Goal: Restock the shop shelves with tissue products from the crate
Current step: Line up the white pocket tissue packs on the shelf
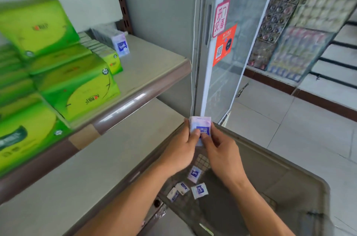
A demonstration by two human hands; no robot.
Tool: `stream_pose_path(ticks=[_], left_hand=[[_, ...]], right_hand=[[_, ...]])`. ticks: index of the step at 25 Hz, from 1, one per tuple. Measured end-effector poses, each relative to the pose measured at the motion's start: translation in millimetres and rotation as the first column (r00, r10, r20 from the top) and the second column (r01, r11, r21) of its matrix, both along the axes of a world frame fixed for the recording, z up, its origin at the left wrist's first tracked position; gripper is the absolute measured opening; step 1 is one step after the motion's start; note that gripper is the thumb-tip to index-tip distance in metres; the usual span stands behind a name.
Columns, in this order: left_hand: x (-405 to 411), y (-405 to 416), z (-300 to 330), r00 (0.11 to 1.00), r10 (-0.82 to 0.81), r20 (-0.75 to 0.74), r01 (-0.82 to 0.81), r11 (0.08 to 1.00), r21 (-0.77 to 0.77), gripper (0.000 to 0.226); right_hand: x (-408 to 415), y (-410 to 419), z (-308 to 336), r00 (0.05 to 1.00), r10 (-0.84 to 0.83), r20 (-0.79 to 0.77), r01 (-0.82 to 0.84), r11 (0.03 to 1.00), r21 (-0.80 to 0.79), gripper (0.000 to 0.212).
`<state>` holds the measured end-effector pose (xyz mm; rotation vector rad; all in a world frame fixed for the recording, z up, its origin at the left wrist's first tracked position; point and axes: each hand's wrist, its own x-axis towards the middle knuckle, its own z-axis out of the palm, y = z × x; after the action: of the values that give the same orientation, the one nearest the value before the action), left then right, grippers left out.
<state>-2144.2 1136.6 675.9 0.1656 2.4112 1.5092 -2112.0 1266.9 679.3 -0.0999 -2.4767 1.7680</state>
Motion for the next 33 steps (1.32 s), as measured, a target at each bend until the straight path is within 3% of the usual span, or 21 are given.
stream_pose_path(ticks=[3, 6, 9, 12, 15, 19, 22, 24, 27, 29, 33], left_hand=[[9, -11, 21, 0.996, 0.023, -0.081, -0.017, 0.997, 0.081, 0.03], [7, -21, 36, 0.993, 0.108, -0.051, -0.094, 0.97, 0.226, 0.018], [-17, -30, 61, 0.984, 0.181, 0.001, -0.175, 0.955, 0.24, 0.031], [-46, -35, 103, 0.966, 0.24, -0.097, -0.233, 0.969, 0.079, 0.039], [-74, -45, 148, 0.966, 0.16, -0.204, -0.192, 0.97, -0.151, 0.049], [-110, -71, 191, 0.951, 0.084, -0.299, -0.223, 0.855, -0.468, 0.047], [-129, -95, 200, 0.958, 0.065, -0.28, -0.207, 0.832, -0.514, 0.039], [-141, -109, 198, 0.926, 0.187, -0.327, -0.333, 0.811, -0.481, 0.041], [-159, -122, 194, 0.86, 0.327, -0.392, -0.495, 0.721, -0.484, 0.045], [-170, -123, 191, 0.861, 0.309, -0.404, -0.499, 0.671, -0.549, 0.043], [-199, -125, 191, 0.88, 0.234, -0.413, -0.464, 0.609, -0.644, 0.05]], right_hand=[[7, -8, 12, 0.999, 0.008, -0.038, -0.01, 0.998, -0.069, 0.034], [0, -9, 23, 0.995, 0.046, -0.086, -0.058, 0.987, -0.148, 0.039], [-21, -9, 35, 0.98, 0.115, -0.161, -0.15, 0.963, -0.225, 0.037], [-54, -15, 52, 0.949, 0.183, -0.257, -0.252, 0.93, -0.267, 0.04], [-97, -26, 65, 0.917, 0.198, -0.348, -0.302, 0.912, -0.277, 0.036], [-147, -45, 82, 0.845, 0.3, -0.443, -0.43, 0.873, -0.229, 0.036], [-179, -59, 82, 0.748, 0.411, -0.522, -0.5, 0.865, -0.036, 0.035], [-210, -66, 81, 0.679, 0.413, -0.606, -0.328, 0.91, 0.253, 0.039], [-254, -76, 78, 0.616, 0.468, -0.634, 0.008, 0.801, 0.599, 0.05], [-272, -80, 78, 0.628, 0.535, -0.565, 0.042, 0.701, 0.711, 0.055], [-292, -88, 80, 0.6, 0.602, -0.528, 0.067, 0.619, 0.782, 0.065]])
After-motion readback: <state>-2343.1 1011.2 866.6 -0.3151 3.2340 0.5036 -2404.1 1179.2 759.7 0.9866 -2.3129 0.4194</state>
